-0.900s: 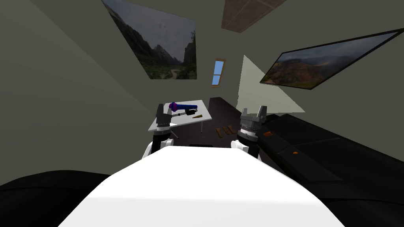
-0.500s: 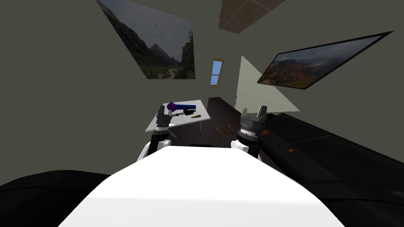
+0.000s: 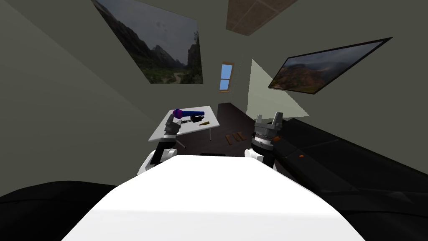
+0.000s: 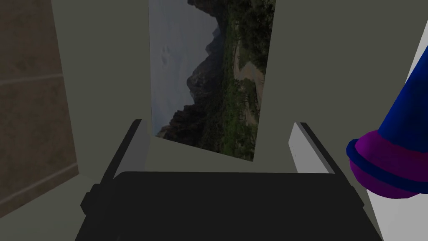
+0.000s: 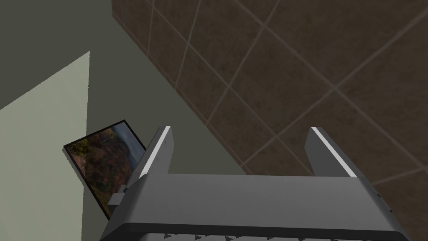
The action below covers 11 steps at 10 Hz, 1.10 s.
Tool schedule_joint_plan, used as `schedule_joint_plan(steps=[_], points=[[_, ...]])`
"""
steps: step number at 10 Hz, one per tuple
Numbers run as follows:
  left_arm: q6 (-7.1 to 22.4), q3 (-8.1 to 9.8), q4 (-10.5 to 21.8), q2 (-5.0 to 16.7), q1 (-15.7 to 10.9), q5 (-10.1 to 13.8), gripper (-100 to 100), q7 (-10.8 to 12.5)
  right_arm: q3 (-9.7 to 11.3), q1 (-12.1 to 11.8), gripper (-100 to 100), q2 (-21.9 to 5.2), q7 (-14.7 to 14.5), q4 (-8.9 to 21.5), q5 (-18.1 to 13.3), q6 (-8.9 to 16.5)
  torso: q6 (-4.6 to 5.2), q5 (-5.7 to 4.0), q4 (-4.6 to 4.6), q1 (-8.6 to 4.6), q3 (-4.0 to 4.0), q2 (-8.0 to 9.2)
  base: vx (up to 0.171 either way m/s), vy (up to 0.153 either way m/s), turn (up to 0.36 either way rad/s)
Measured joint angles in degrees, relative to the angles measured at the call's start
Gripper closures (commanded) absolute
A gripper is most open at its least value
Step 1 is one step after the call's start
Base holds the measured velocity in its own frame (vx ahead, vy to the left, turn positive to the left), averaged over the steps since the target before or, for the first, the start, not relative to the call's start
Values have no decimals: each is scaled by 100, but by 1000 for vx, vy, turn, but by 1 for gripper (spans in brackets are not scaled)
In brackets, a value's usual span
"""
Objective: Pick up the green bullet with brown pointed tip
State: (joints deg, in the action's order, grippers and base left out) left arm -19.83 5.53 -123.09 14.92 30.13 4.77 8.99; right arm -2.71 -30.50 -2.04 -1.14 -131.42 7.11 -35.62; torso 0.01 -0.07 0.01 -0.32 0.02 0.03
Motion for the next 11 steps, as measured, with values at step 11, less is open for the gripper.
schedule_joint_plan(steps=[11], points=[[1398, 584, 987, 1444, 10, 1792, -100, 783, 0, 0, 0, 0, 0, 0, 0, 0, 2, -1, -2, 0, -5, -9, 10, -92, -99]])
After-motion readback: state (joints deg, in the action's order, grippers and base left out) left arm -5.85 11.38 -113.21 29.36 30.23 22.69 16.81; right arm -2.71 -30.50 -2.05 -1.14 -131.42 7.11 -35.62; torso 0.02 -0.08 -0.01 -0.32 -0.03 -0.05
